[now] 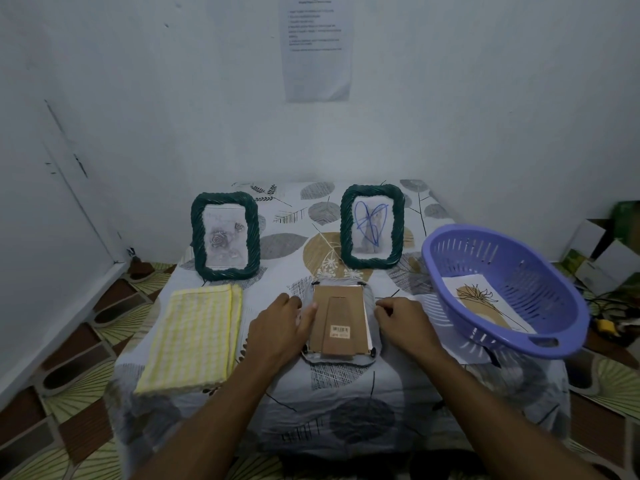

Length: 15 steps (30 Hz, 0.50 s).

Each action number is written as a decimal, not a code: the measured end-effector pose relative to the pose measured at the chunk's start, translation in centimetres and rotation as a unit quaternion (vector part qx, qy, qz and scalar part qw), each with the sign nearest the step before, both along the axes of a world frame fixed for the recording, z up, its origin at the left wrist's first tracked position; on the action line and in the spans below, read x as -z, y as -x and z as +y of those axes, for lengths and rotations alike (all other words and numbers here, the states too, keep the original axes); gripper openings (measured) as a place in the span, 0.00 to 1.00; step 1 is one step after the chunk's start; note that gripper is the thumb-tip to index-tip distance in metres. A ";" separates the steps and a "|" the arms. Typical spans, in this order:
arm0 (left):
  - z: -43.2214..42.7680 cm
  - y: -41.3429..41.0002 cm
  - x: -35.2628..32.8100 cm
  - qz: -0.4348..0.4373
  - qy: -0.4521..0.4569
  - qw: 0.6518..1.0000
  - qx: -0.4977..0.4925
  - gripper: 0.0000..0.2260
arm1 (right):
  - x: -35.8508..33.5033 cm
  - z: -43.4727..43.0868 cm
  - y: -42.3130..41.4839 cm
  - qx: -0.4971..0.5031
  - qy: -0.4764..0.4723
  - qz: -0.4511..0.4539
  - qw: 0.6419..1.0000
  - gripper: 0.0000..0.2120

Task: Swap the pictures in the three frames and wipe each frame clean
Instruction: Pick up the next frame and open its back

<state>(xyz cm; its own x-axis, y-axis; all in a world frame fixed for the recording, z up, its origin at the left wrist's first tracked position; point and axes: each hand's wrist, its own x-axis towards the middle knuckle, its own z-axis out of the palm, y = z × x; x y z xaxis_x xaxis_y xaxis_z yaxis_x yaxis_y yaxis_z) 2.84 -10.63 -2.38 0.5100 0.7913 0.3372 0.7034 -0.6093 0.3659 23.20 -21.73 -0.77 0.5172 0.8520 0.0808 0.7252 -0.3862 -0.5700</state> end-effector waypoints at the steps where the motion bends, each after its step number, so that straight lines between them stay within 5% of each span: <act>1: -0.2 -0.4 -0.2 -0.016 0.008 1.000 0.012 0.22 | 0.2 0.1 0.2 0.003 -0.008 -0.013 1.000 0.12; 5: -1.1 -2.9 -1.2 0.018 0.079 0.997 0.019 0.20 | 1.1 0.0 0.9 0.030 -0.056 -0.016 0.998 0.09; 10: -2.2 -5.2 -1.4 0.111 0.121 0.985 -0.057 0.39 | 1.7 -0.3 1.5 0.043 -0.069 -0.058 0.995 0.09; 15: -2.6 -5.2 -1.7 0.049 0.146 0.985 -0.078 0.32 | 2.1 -0.4 1.2 0.043 -0.076 -0.050 0.995 0.12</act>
<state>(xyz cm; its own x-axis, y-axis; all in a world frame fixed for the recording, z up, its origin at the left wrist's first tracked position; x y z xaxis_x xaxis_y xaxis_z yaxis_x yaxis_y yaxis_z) 8.07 -13.23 -0.71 0.3930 0.9187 0.0390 0.8207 -0.3696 0.4357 21.97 -22.09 -2.86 0.5712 0.7783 0.2607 0.7491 -0.3646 -0.5531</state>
